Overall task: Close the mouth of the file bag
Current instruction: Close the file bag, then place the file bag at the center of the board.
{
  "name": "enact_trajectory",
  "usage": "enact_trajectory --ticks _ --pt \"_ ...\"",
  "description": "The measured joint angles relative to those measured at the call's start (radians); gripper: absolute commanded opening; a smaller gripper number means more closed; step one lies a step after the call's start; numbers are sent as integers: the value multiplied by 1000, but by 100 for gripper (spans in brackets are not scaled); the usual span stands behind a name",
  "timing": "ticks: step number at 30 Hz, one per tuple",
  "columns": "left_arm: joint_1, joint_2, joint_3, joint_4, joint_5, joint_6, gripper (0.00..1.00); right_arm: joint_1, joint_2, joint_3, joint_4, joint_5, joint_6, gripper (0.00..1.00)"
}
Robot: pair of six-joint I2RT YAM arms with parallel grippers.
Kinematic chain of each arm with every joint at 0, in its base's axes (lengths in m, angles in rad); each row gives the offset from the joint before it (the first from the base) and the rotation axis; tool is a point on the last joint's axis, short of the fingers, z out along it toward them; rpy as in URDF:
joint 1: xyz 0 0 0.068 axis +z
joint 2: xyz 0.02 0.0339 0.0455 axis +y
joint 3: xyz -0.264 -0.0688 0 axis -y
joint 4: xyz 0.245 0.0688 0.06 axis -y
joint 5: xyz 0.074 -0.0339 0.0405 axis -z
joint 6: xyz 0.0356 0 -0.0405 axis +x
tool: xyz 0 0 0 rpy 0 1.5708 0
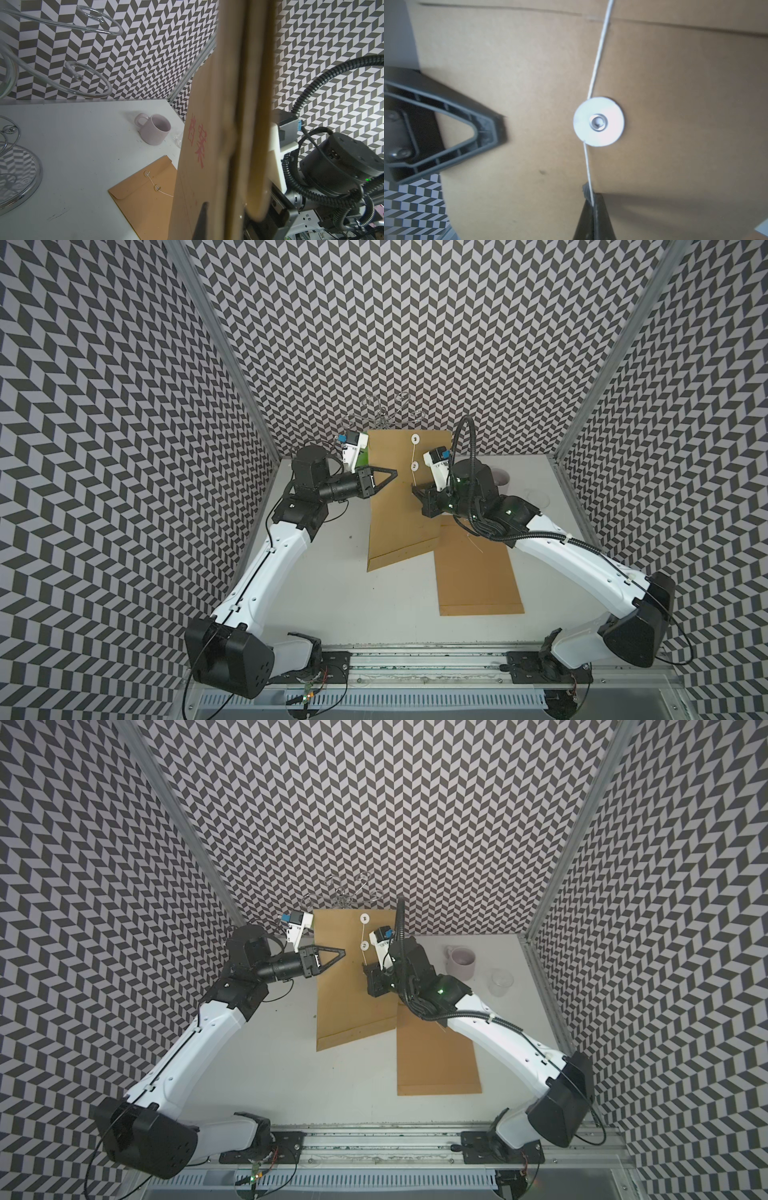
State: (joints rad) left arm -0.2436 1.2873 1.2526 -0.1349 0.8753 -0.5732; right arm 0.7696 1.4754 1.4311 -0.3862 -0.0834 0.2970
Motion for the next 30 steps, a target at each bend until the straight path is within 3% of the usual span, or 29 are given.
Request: enact_trajectory --ticks 6,11,20,25,30 --pt "39 -8 7 16 -23 4 0 -13 -19 -98 -39 -21 0 36" --pt "48 -20 -2 14 -50 30 0 -48 -50 -187 -71 -34 3 43" --pt "48 -145 -311 -11 -41 21 0 -348 -183 -235 -72 -1 23 48" --pt "47 -146 -447 -81 -108 64 0 -366 -189 -232 -41 24 26 49" --pt "51 -68 -491 -108 -238 124 0 -362 -157 -230 -3 -38 29 49"
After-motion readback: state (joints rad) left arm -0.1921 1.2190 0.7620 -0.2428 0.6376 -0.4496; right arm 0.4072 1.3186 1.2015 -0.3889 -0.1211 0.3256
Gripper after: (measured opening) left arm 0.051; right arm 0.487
